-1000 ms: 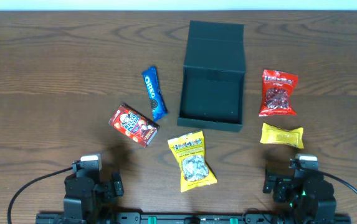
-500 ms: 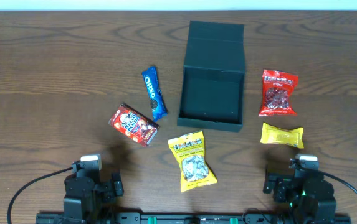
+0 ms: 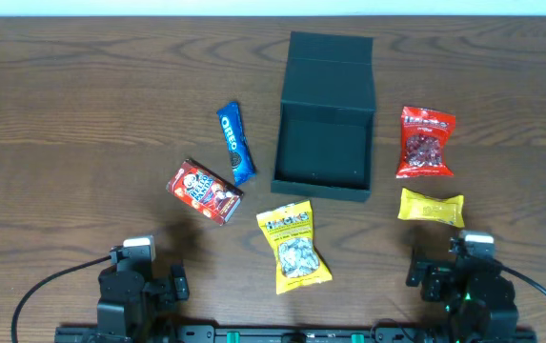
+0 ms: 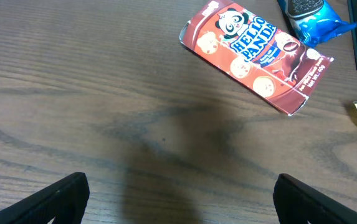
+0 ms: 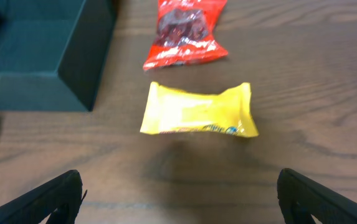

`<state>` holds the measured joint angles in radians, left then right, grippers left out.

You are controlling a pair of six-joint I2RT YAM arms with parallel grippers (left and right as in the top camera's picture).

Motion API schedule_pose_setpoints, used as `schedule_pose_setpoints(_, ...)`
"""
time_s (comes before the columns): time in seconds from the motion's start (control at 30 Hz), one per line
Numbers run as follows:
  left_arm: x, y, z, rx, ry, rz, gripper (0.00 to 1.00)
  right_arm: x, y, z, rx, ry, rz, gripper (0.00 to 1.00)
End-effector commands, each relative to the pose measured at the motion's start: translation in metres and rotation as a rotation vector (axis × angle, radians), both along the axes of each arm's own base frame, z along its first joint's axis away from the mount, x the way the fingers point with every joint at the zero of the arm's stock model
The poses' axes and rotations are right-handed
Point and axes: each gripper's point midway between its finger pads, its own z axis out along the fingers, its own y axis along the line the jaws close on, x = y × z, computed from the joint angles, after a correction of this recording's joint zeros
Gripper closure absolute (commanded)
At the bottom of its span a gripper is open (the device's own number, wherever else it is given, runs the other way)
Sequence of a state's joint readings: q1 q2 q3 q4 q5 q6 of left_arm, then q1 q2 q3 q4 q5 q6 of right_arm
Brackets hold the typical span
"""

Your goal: Pack container

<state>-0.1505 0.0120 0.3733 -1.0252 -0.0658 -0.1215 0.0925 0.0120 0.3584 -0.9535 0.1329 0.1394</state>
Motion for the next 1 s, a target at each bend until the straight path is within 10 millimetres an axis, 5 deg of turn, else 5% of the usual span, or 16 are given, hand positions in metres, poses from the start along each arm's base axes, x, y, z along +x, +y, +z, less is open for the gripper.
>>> schedule_pose_setpoints(0.0,-0.006,0.001,-0.017,0.018,0.055,-0.013,0.05,0.000,-0.008,0.000,-0.034,-0.005,-0.033,0.01)
schedule_pose_setpoints(0.2,-0.006,0.001,-0.017,0.018,0.055,-0.013,0.05,0.008,-0.005,0.012,0.049,-0.069,-0.069,0.01)
schedule_pose_setpoints(0.53,-0.006,0.001,-0.017,0.018,0.055,-0.013,0.05,0.017,-0.003,0.077,0.089,-0.180,-0.073,0.01)
schedule_pose_setpoints(0.97,-0.006,0.001,-0.017,0.018,0.055,-0.013,0.05,0.091,0.008,0.103,0.158,0.175,-0.140,0.01)
